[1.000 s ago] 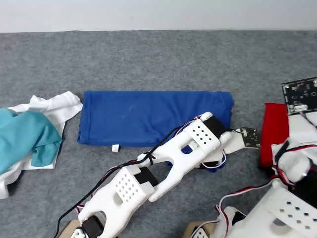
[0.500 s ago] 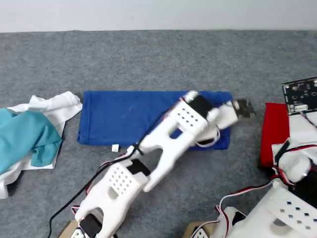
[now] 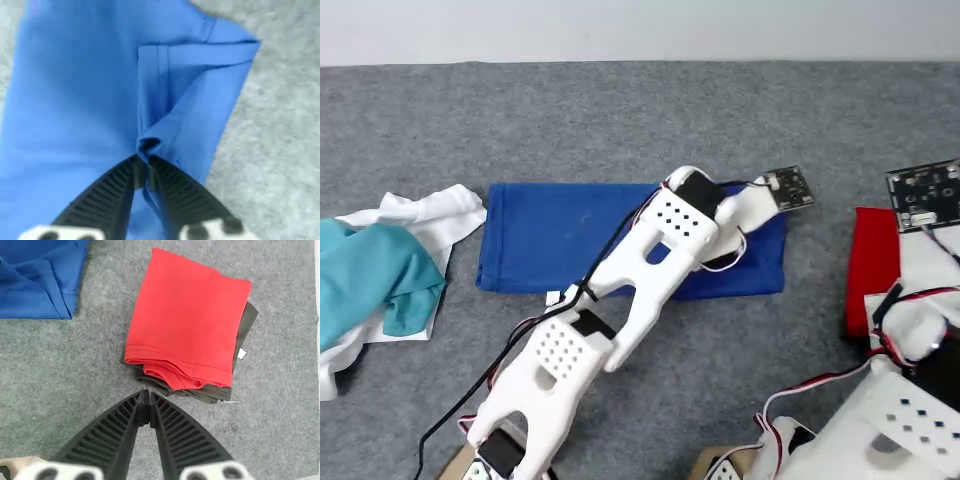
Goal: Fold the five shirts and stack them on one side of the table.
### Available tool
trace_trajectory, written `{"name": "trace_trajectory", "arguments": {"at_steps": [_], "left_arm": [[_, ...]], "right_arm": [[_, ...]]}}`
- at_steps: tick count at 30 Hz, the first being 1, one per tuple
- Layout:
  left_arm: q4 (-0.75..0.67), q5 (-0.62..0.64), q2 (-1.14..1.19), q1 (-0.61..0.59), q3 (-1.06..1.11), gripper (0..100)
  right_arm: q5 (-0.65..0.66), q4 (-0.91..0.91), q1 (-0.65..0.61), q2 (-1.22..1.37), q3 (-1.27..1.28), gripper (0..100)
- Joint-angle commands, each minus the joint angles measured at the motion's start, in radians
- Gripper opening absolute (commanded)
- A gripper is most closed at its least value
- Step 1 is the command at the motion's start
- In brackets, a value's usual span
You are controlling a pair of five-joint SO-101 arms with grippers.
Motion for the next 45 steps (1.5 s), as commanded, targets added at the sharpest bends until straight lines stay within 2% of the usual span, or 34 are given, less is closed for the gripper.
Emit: {"name": "trace_trajectory", "arguments": {"at_steps": [1, 9, 14, 20, 23, 27, 35, 41, 45], "left_arm": [[-0.034, -0.005, 0.020, -0.031, -0.036, 1], [-0.058, 0.055, 0.072, -0.098, -0.171, 15], [-0.046, 0.054, 0.124, -0.101, -0.275, 16], [0.140, 0.012, 0.133, -0.091, -0.397, 15], [0.153, 0.021, 0.110, -0.091, -0.444, 14], [0.153, 0.020, -0.011, -0.046, -0.343, 12], [0.146, 0.011, -0.261, 0.043, 0.108, 11], [0.133, -0.078, -0.209, -0.028, 0.189, 3], [0.091, -0.107, -0.123, -0.095, 0.189, 3]], "right_arm": [[0.008, 0.033, 0.012, -0.016, -0.006, 1.0], [0.006, 0.033, 0.012, -0.016, -0.006, 1.0], [0.006, 0.033, 0.012, -0.016, -0.006, 1.0], [0.008, 0.033, 0.012, -0.016, -0.006, 1.0], [0.006, 0.033, 0.012, -0.016, -0.006, 1.0], [0.005, 0.033, 0.012, -0.016, -0.006, 1.0], [0.008, 0.031, 0.012, -0.015, -0.006, 1.0], [0.008, 0.030, 0.012, -0.007, -0.006, 1.0], [0.008, 0.030, 0.010, -0.007, -0.005, 1.0]]}}
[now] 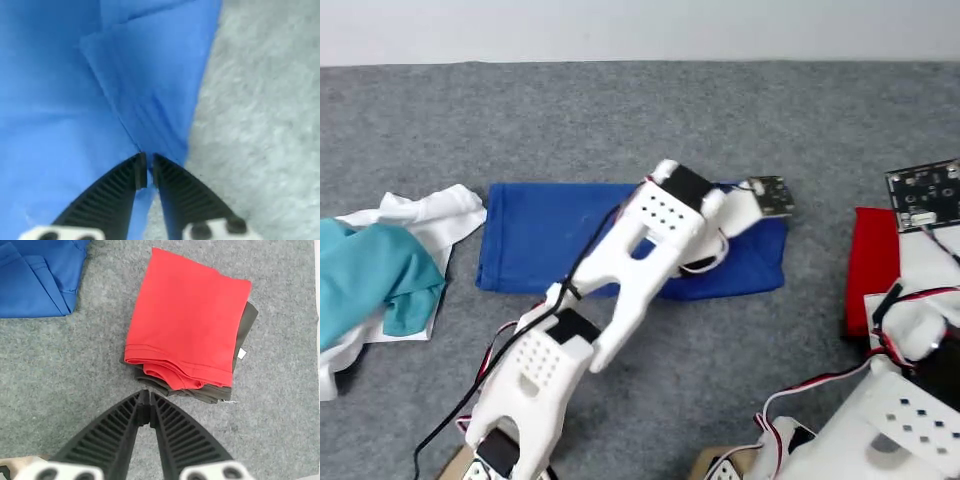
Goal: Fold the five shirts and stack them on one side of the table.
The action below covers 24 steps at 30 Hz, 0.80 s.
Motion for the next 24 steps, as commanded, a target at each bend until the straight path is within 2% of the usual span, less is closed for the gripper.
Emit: {"name": "trace_trajectory", "arguments": {"at_steps": [1, 6, 10, 16, 18, 24], "left_arm": [[-0.046, -0.023, 0.046, -0.058, 0.001, 3], [-0.126, -0.021, 0.127, -0.109, -0.001, 3], [-0.126, -0.018, 0.138, -0.127, -0.073, 3], [0.032, -0.018, 0.133, -0.130, -0.321, 3], [0.034, -0.002, 0.124, -0.129, -0.371, 3], [0.034, 0.005, 0.008, -0.068, -0.289, 3]], "right_arm": [[0.009, 0.030, 0.010, -0.007, -0.005, 1.0], [0.009, 0.030, 0.010, -0.007, -0.005, 1.0], [0.009, 0.030, 0.010, -0.007, -0.005, 1.0], [0.009, 0.031, 0.012, -0.013, -0.005, 1.0], [0.009, 0.031, 0.012, -0.016, -0.005, 1.0], [0.006, 0.035, 0.012, -0.016, -0.005, 1.0]]}}
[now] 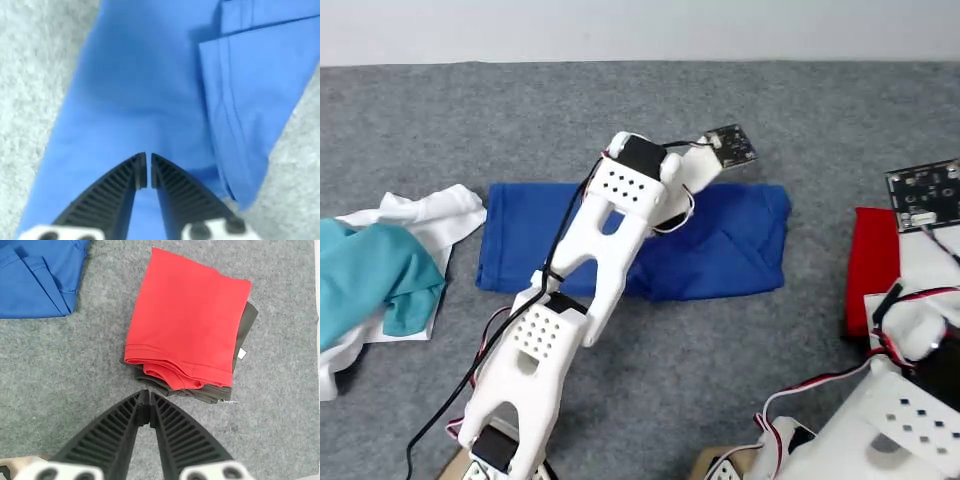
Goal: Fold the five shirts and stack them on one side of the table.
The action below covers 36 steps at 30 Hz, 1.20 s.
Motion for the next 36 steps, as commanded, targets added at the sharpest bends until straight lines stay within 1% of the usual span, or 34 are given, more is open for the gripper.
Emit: {"name": "trace_trajectory", "arguments": {"at_steps": [1, 6, 9, 12, 16, 18, 21, 24, 29, 32, 36], "left_arm": [[0.032, 0.006, -0.140, 0.071, 0.074, 3], [0.028, 0.006, -0.198, 0.167, 0.305, 2], [0.014, 0.005, -0.196, 0.181, 0.401, 2], [-0.068, 0.003, -0.196, 0.143, 0.464, 2], [-0.187, -0.003, -0.190, 0.064, 0.487, 2], [-0.221, -0.029, -0.167, 0.034, 0.473, 2], [-0.213, -0.040, -0.104, 0.006, 0.407, 2], [-0.120, -0.041, -0.048, 0.006, 0.292, 2], [0.028, -0.037, 0.018, 0.034, 0.048, 2], [0.031, -0.018, 0.014, 0.061, 0.001, 2], [0.031, -0.014, -0.028, 0.114, 0.007, 2]], "right_arm": [[0.006, 0.035, 0.012, -0.016, -0.005, 1.0], [0.005, 0.035, 0.012, -0.016, -0.005, 1.0], [0.005, 0.035, 0.012, -0.016, -0.005, 1.0], [0.005, 0.035, 0.012, -0.016, -0.005, 1.0], [0.005, 0.035, 0.012, -0.016, -0.005, 1.0], [0.005, 0.035, 0.012, -0.013, -0.005, 1.0], [0.005, 0.033, 0.012, -0.012, -0.005, 1.0], [0.005, 0.033, 0.012, -0.012, -0.005, 1.0], [0.005, 0.033, 0.012, -0.015, -0.005, 1.0], [0.005, 0.035, 0.012, -0.016, -0.005, 1.0], [0.005, 0.035, 0.012, -0.016, -0.005, 1.0]]}}
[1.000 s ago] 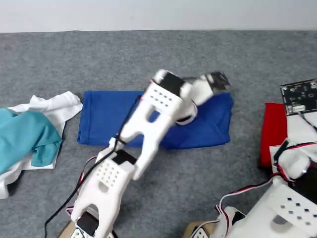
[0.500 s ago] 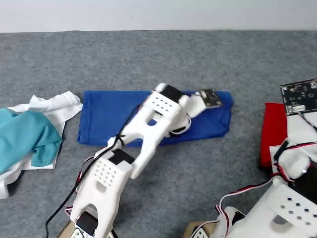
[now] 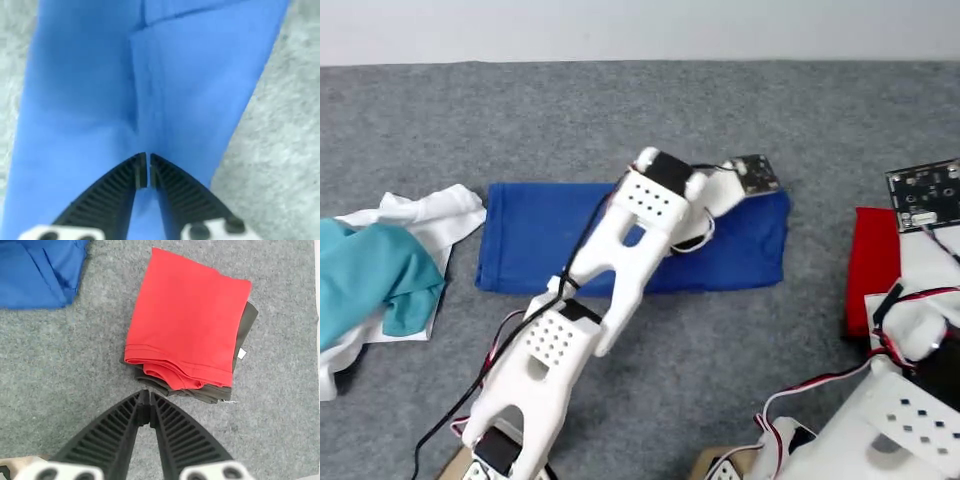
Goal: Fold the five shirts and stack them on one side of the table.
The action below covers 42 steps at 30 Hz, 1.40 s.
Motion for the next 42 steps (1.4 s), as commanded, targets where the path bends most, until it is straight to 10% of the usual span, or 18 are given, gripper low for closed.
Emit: {"name": "trace_trajectory", "arguments": {"at_steps": [1, 22, 35, 42], "left_arm": [[0.031, 0.011, -0.074, 0.049, -0.039, 2], [-0.086, 0.009, 0.114, 0.009, -0.053, 2], [0.032, 0.120, -0.081, 0.029, -0.213, 1], [0.032, 0.233, -0.284, -0.147, -0.027, 1]], "right_arm": [[0.005, 0.035, 0.012, -0.016, -0.005, 1.0], [0.006, 0.035, 0.012, -0.016, -0.005, 1.0], [0.005, 0.033, 0.010, -0.013, -0.005, 1.0], [0.005, 0.033, 0.010, -0.008, -0.005, 1.0]]}}
